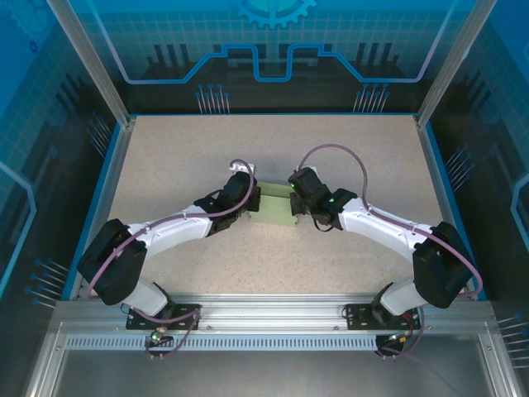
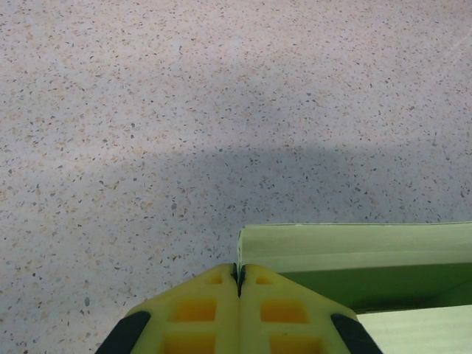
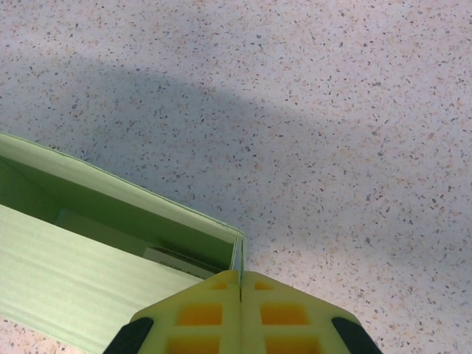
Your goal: Fold the paper box
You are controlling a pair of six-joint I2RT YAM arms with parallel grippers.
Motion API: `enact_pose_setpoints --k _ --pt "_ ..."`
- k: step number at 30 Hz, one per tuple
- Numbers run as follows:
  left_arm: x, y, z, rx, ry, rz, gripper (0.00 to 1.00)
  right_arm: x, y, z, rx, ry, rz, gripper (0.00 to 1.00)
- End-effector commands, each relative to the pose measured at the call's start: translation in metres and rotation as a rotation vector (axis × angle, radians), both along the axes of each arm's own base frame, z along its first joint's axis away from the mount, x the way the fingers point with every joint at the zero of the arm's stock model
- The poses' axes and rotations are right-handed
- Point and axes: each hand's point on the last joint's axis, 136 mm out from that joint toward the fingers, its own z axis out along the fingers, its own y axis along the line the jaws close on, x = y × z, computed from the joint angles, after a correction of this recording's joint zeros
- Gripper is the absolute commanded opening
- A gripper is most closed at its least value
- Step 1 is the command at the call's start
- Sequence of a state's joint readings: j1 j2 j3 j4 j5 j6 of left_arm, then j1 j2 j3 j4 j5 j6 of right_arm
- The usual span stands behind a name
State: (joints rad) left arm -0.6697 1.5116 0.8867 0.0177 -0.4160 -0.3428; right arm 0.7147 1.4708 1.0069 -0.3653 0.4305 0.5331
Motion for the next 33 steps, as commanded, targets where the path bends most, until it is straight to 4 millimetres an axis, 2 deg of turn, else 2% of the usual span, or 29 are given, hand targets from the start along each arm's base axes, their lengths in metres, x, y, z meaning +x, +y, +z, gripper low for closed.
enact_pose_setpoints --k 1,23,33 --pt "-0.009 -0.013 0.008 -0.042 0.021 -0.04 0.01 -0.001 0.017 0.011 0.071 -0.012 0.011 0.02" --pt "-0.021 -0.009 -0.011 0.036 0.059 -0.029 0.0 -0.004 0.02 0.023 0.152 0.003 -0.043 0.02" --pt "-0.019 -0.008 -0.003 0.022 0.031 -0.008 0.0 -0.004 0.022 0.029 0.184 -0.009 -0.059 0.02"
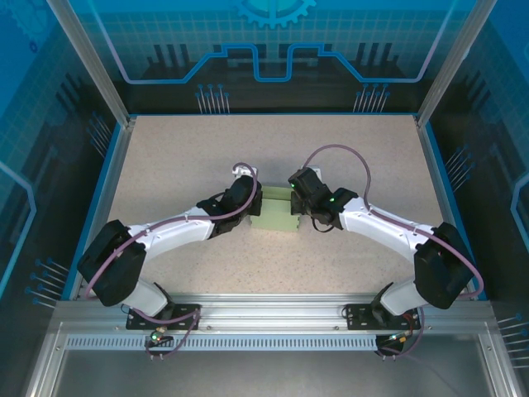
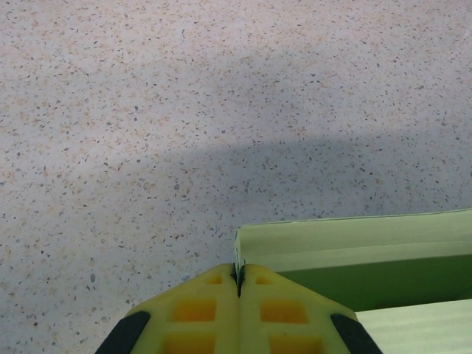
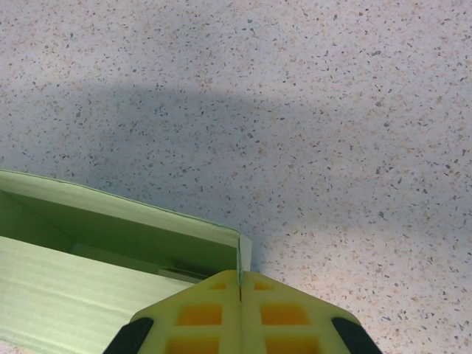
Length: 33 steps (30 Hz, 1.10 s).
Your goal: Fold the paper box
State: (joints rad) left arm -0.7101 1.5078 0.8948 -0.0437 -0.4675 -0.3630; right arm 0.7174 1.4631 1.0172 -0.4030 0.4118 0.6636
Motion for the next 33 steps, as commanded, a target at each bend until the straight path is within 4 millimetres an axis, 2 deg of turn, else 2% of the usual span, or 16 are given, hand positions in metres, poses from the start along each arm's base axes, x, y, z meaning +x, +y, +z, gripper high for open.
enact_pose_setpoints --k 1,19,24,26,33 --pt "-0.008 -0.006 0.002 -0.02 0.009 -0.018 0.0 0.0 0.022 0.028 0.103 -0.057 0.018 0.02" --pt "-0.013 -0.008 0.007 -0.062 -0.002 -0.007 0.0 -0.01 0.016 0.014 0.092 -0.153 -0.047 0.01" --pt "-0.017 -0.003 0.004 -0.055 0.002 0.002 0.0 -0.012 0.02 0.02 0.099 -0.194 -0.047 0.01" --pt "-0.018 -0.001 0.002 -0.054 0.003 0.006 0.0 -0.017 0.017 0.01 0.076 -0.189 -0.047 0.01" --pt "-0.026 0.005 -0.008 -0.057 0.018 0.014 0.0 -0.02 0.015 0.008 0.063 -0.215 -0.041 0.01"
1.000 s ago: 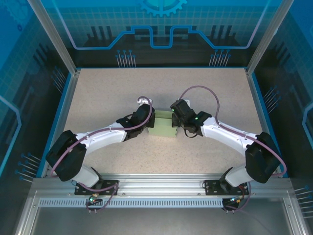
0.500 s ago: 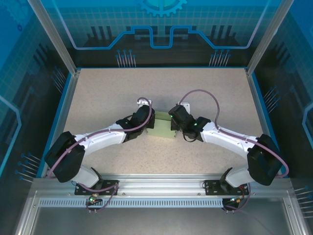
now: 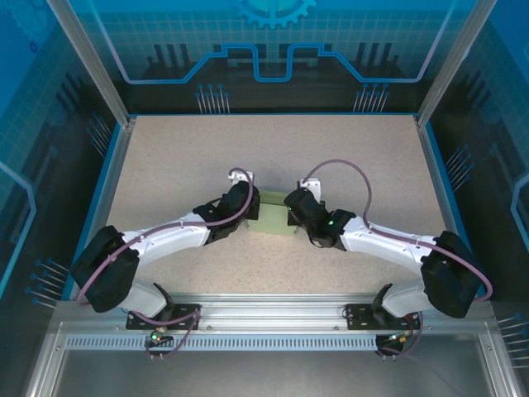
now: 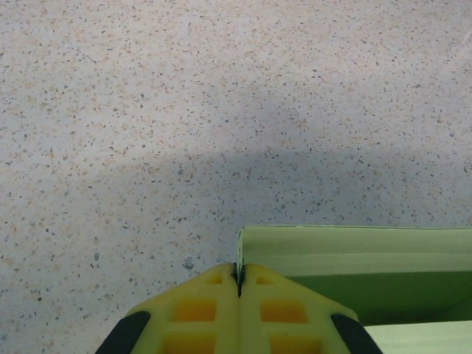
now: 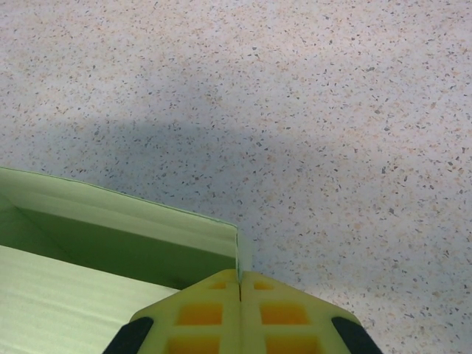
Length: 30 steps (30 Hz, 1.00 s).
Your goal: Fold the paper box
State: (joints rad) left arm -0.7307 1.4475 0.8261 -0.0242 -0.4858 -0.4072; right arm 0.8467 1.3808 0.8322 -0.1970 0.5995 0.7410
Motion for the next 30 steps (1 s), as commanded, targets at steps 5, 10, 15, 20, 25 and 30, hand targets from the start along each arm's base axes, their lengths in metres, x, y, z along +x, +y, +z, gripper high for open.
enact_pose_setpoints --k 5,10,15,20,25,30 --pt "-0.013 0.001 -0.007 -0.032 0.023 -0.003 0.01 -0.001 0.008 0.01 0.022 -0.066 0.018 0.0" --pt "-0.013 0.001 -0.004 -0.047 0.007 -0.006 0.04 -0.001 0.006 0.009 0.003 -0.094 0.029 0.0" --pt "-0.012 -0.002 0.003 -0.058 -0.006 -0.016 0.13 0.0 0.007 0.011 -0.008 -0.106 0.041 0.0" --pt "-0.012 -0.002 0.009 -0.059 -0.017 -0.018 0.25 0.0 0.007 0.011 -0.013 -0.113 0.053 0.0" --pt "-0.013 -0.001 0.015 -0.06 -0.026 -0.023 0.4 0.001 0.008 0.011 -0.021 -0.119 0.065 0.0" --pt "-0.013 0.002 0.021 -0.045 -0.033 -0.027 0.51 0.001 0.009 0.009 -0.035 -0.118 0.074 0.0"
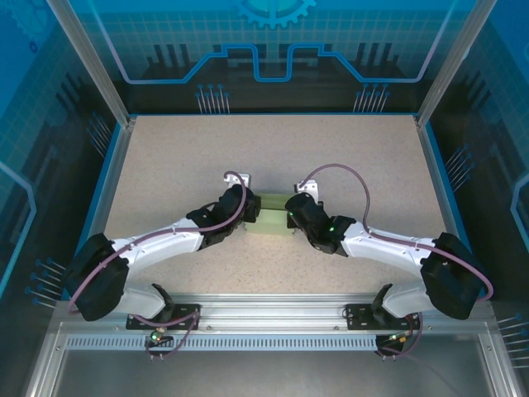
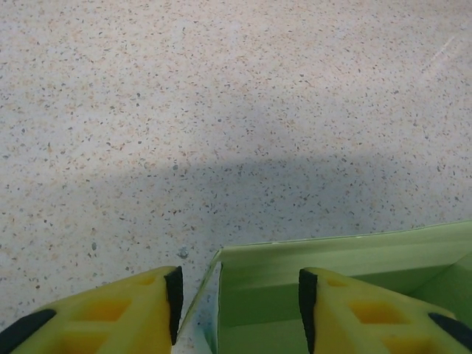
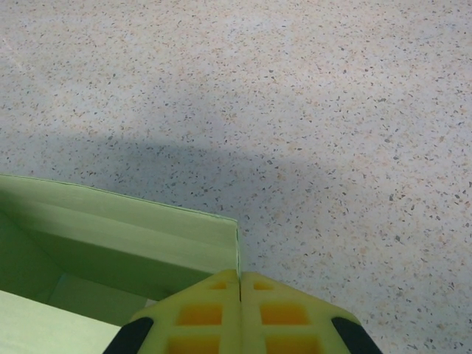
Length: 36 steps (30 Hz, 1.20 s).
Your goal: Fold the paper box
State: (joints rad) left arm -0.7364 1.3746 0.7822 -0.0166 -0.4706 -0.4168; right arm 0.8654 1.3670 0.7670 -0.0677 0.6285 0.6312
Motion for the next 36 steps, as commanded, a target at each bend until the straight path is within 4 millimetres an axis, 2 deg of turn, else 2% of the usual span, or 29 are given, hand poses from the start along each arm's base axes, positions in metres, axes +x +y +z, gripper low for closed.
enact_pose_setpoints --k 1,8,13,18,23,27,30,36 --pt "-0.003 -0.001 0.013 -0.002 -0.016 -0.016 0.52 -0.001 0.004 0.009 0.006 -0.036 0.011 0.0" --pt "-0.008 0.009 0.021 0.011 -0.019 -0.03 0.65 0.001 0.001 0.006 -0.004 -0.024 0.009 0.0" --pt "-0.015 0.022 0.02 0.035 0.006 -0.029 0.73 0.002 0.001 0.005 -0.004 -0.014 0.016 0.0" --pt "-0.033 0.031 0.015 0.036 0.053 -0.052 0.75 0.004 0.001 0.004 -0.004 -0.009 0.017 0.0" --pt "-0.061 0.024 0.005 -0.015 0.141 -0.158 0.75 0.004 0.001 0.003 -0.004 -0.004 0.02 0.0" --pt "-0.078 0.012 -0.012 -0.063 0.214 -0.234 0.73 0.005 0.001 0.003 -0.005 -0.004 0.022 0.0" --pt "-0.078 0.007 -0.023 -0.074 0.227 -0.253 0.73 0.005 0.002 0.004 -0.003 -0.005 0.024 0.0" --pt "-0.071 -0.001 -0.031 -0.066 0.219 -0.273 0.73 0.006 0.002 0.006 -0.008 -0.006 0.031 0.0"
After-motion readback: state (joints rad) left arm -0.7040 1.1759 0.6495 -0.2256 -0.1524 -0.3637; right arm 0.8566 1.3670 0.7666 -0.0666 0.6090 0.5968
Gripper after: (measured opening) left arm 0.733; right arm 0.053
